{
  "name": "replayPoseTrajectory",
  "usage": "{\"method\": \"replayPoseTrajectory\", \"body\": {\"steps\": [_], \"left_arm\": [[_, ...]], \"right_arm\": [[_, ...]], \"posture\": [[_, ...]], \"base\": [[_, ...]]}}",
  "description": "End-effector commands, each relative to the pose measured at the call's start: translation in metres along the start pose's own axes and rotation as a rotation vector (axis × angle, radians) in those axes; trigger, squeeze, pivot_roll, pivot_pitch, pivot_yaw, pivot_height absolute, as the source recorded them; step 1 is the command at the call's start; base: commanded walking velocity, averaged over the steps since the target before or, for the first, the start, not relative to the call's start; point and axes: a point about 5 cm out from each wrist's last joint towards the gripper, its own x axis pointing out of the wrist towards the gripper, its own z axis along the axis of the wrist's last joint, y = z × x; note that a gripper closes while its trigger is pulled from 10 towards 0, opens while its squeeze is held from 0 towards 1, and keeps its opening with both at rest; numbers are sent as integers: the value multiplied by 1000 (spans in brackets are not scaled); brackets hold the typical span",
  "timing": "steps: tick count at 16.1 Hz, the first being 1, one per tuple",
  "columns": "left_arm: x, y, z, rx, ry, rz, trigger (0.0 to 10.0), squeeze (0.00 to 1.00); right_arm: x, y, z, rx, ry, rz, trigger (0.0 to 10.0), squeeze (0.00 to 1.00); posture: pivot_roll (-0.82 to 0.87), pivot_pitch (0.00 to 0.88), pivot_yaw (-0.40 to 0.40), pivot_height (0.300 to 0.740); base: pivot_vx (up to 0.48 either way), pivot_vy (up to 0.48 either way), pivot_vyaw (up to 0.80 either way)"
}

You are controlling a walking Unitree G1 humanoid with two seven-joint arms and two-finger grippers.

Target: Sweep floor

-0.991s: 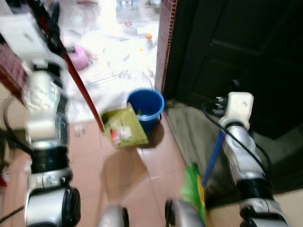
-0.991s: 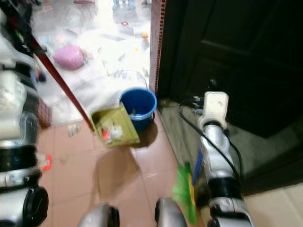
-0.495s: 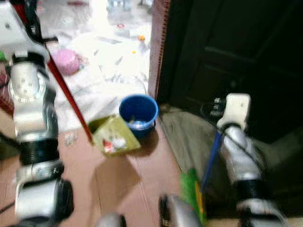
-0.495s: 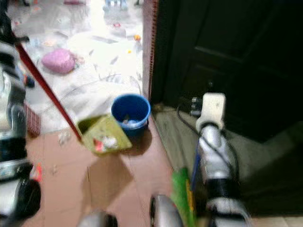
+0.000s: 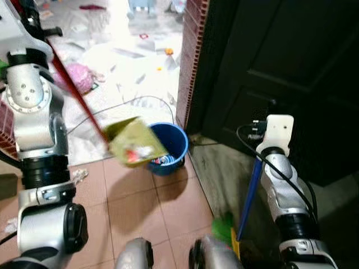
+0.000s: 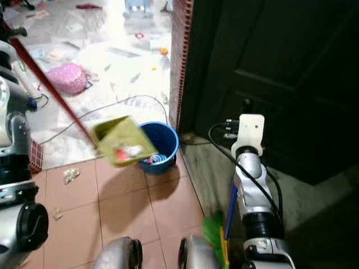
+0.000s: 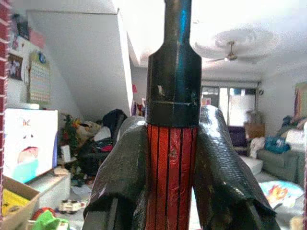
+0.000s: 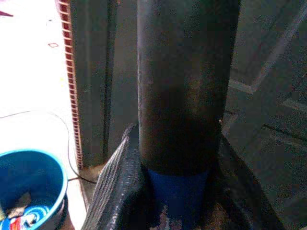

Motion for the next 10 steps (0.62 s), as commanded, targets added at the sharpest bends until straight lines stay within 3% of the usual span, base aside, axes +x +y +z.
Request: {"method": "replayPoseTrajectory", "body": {"steps": [1, 5, 9, 10], "left_arm": [[5, -8, 17, -34, -94, -9, 10000, 0], [3, -12, 16, -27, -99, -14, 10000, 0], [-1, -25, 18, 28, -146, -71, 10000, 0], [-4, -34, 19, 45, -166, -110, 10000, 0]], "right_arm": [[1, -7, 9, 3, -42, -18, 10000, 0], [3, -9, 11, 2, -46, -21, 10000, 0], [2, -7, 11, 6, -46, -12, 10000, 0], [2, -7, 11, 6, -45, -13, 10000, 0]], "posture": [[-80, 127, -5, 740], [-84, 130, -6, 740], [-84, 128, -7, 740], [-86, 129, -6, 740]], "base": [[472, 0, 0], [471, 0, 0], [480, 0, 0], [364, 0, 0]]}}
